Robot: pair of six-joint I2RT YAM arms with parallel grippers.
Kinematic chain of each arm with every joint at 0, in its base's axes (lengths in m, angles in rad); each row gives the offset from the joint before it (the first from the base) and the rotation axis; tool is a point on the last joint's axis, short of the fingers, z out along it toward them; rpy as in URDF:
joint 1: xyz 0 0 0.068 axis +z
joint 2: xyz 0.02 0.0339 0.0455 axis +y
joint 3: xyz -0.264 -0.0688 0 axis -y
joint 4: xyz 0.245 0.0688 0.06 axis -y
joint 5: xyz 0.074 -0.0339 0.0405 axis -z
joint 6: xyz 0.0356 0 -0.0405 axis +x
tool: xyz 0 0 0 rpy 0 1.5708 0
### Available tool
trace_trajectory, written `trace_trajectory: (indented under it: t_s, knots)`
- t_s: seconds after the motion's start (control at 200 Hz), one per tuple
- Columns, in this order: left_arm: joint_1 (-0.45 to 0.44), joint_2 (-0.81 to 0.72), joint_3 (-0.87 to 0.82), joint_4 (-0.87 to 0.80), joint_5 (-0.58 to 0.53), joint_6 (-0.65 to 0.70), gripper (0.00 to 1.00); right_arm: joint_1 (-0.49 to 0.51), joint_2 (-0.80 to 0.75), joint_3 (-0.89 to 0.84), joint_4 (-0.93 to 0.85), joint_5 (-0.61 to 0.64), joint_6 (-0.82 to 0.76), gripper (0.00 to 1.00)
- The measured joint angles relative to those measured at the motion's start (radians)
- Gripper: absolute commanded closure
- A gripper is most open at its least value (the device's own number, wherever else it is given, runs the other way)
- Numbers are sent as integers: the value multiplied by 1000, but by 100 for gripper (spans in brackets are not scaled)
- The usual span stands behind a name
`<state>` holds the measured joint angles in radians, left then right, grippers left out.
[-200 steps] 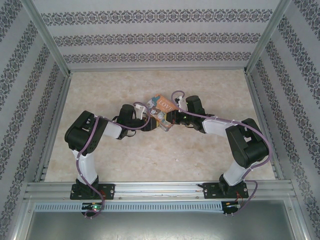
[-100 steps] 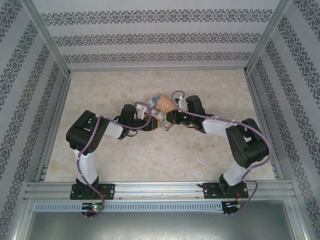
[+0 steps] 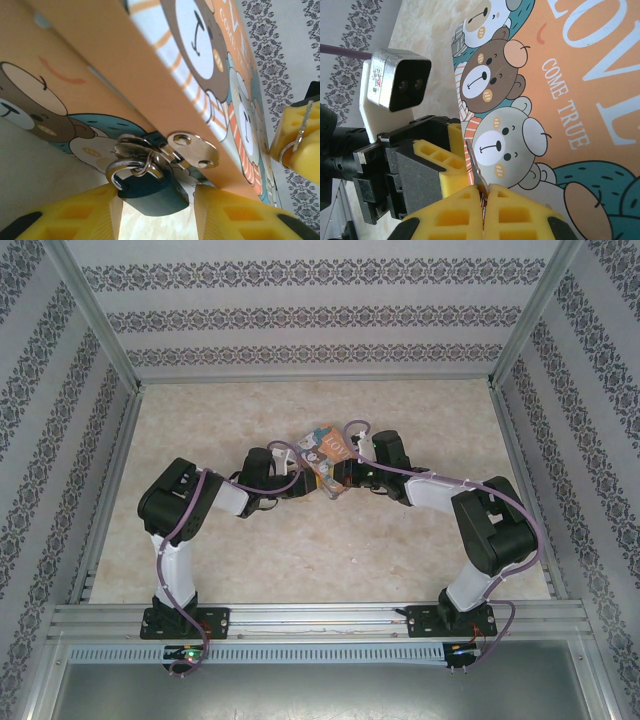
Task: Unlock a padlock with a key
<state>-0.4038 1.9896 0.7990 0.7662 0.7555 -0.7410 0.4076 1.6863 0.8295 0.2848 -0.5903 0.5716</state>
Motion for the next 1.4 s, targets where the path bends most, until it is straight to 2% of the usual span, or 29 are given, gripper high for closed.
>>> trace_trajectory:
  t_s: [0.19,0.545,0.784,0.954,1.114,1.399]
  knots:
    - [0,15,13,2,3,-32,68,0,0,0,0,2,0,100]
    - [-1,15,13,0,3,-66,73,0,-23,-8,-8,12,-16,100]
    - [-2,-11,2,-13,16,-142,74,22,-229,-119,-4,69,-92,100]
    - [-3,-29,-3,-14,37,-220,74,129,-336,-213,-6,163,-131,100]
    - [-9,-35,-8,-19,42,-263,74,222,-303,-239,-43,232,-134,100]
    - [-34,-61,-8,-113,42,-229,75,243,-196,-146,-222,308,-134,100]
